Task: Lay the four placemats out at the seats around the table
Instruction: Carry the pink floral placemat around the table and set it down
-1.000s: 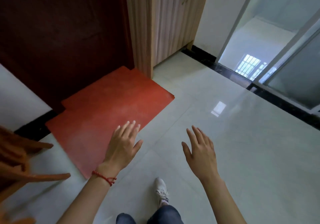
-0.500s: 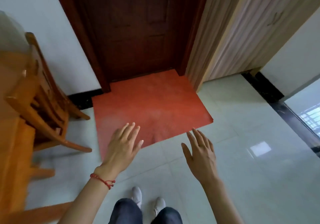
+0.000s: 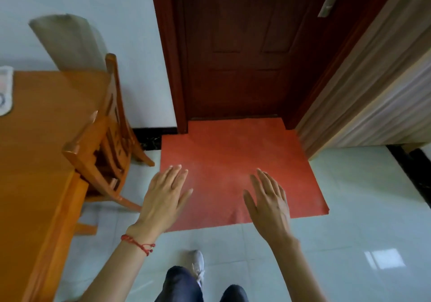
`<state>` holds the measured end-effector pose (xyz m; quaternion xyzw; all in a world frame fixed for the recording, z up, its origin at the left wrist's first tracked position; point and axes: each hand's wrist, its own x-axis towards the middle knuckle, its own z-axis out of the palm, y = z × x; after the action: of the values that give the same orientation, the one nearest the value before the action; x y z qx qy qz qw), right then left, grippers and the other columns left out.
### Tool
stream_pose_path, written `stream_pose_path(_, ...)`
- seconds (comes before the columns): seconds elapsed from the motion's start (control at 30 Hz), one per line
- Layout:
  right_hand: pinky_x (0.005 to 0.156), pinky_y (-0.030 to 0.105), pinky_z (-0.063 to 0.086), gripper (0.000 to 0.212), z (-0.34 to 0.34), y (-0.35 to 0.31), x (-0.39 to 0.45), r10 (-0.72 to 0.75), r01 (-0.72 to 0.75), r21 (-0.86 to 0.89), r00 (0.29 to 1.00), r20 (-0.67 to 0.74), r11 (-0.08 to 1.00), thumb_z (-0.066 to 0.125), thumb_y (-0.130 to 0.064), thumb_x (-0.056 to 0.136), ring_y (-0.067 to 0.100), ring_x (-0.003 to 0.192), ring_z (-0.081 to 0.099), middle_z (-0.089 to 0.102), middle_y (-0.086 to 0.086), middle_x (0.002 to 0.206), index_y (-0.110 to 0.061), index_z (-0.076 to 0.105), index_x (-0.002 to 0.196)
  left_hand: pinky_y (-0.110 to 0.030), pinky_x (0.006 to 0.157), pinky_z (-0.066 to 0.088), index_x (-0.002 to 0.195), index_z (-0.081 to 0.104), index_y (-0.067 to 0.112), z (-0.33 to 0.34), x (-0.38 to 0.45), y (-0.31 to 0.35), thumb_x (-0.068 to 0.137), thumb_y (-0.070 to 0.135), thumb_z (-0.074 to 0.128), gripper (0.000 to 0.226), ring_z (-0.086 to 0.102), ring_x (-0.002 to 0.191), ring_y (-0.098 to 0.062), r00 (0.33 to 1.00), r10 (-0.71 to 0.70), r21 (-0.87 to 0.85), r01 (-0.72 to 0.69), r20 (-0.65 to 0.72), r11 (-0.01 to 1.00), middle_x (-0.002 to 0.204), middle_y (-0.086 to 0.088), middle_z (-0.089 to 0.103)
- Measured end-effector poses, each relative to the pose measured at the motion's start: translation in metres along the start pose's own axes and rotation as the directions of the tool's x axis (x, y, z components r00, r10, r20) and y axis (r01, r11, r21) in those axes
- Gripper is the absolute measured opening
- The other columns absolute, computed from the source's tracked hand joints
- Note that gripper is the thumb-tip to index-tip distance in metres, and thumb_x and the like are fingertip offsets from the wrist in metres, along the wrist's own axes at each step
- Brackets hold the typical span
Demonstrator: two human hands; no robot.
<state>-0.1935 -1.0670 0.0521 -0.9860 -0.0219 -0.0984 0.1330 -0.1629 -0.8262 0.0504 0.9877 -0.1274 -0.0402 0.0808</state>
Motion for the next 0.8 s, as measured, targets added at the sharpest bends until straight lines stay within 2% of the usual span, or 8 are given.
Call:
stream_pose_path(0.37, 0.097, 0.042, 0.041, 0.046, 0.027, -0.027, 0.137, -0.104, 0.102, 0.074, 0.994, 0.025, 0.992, 0.039, -0.036, 0.089, 0.028, 0.119, 0.053, 0.056, 0.011, 0.129, -0.009, 0.058, 0.121, -0.051, 0.096, 0.043, 0.123, 0.057, 0.005, -0.026, 0.099, -0.058, 0.097, 0.049, 0.008, 0.071, 0.056, 0.116, -0.032, 0.99, -0.134, 0.018, 0.135, -0.035, 0.991, 0.124, -0.015, 0.06)
stream_pose_path(0.63, 0.099, 0.039, 0.04, 0.047, 0.043, -0.031, 0.275, -0.286, 0.285, 0.117, 0.958, -0.006, 0.951, 0.041, -0.038, 0.089, 0.029, 0.118, 0.054, 0.057, 0.012, 0.128, -0.008, 0.059, 0.12, -0.05, 0.096, 0.043, 0.12, 0.06, 0.004, -0.047, 0.187, -0.08, 0.097, 0.048, 0.008, 0.071, 0.057, 0.115, -0.033, 0.949, -0.294, 0.01, 0.297, -0.113, 0.955, 0.122, -0.015, 0.062)
stream_pose_path(0.8, 0.102, 0.031, 0.027, 0.051, 0.049, -0.033, 0.351, -0.39, 0.389, 0.139, 0.92, -0.022, 0.911, 0.031, -0.042, 0.094, 0.022, 0.122, 0.043, 0.056, 0.012, 0.129, -0.008, 0.058, 0.121, -0.046, 0.098, 0.041, 0.121, 0.059, 0.007, -0.061, 0.227, -0.091, 0.098, 0.046, 0.01, 0.067, 0.057, 0.117, -0.03, 0.904, -0.396, 0.007, 0.402, -0.158, 0.915, 0.124, -0.013, 0.061)
